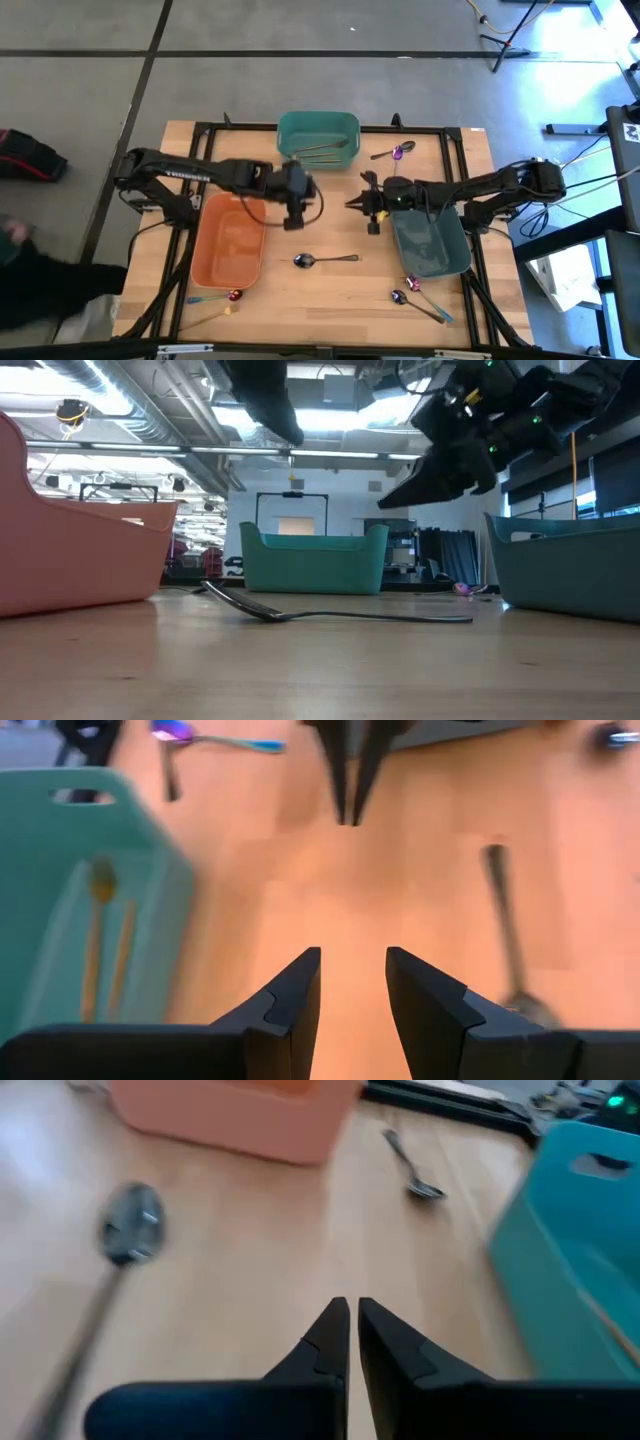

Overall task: Sort silverware by color (type)
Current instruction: Put the gold fork into the green bin

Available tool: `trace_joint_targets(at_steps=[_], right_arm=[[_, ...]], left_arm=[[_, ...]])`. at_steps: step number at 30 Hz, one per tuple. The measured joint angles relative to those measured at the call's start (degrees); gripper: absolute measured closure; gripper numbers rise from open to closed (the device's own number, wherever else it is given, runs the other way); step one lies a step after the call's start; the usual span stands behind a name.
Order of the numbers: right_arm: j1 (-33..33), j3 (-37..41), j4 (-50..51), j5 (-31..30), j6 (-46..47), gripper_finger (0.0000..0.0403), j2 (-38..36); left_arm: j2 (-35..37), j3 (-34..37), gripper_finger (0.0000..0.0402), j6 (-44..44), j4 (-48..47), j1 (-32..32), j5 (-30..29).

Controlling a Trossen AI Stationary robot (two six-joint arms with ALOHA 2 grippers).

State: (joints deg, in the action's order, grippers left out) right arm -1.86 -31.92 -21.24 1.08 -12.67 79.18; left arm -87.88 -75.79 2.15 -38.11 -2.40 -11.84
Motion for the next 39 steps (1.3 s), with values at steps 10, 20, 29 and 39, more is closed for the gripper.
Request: trace_joint_targets(at_steps=[10,20,29,39], right_arm=[[12.5,0.0,-8.7,-3.6,5.2,0.0384,3.3],[23.3,-0.1,-22.1,-8.0,9.6,0.0384,11.6],[31.0,-0.1,-25.0,-19.6,11.7,0.0384,16.0],[32.0,-0.1,-25.5,-20.0,15.0,0.0384,18.3]], left_arm=[[0.0,0.0,0.0289,15.7,-3.2,-14.7,-5.7],[0.0,0.0,0.0289,32.5,-5.5,-25.3,-2.0],[0.0,0.0,0.0289,38.1,-5.4,-25.0,1.6],[0.2,0.0,0.0289,48.9,-10.9,-29.1,14.1]])
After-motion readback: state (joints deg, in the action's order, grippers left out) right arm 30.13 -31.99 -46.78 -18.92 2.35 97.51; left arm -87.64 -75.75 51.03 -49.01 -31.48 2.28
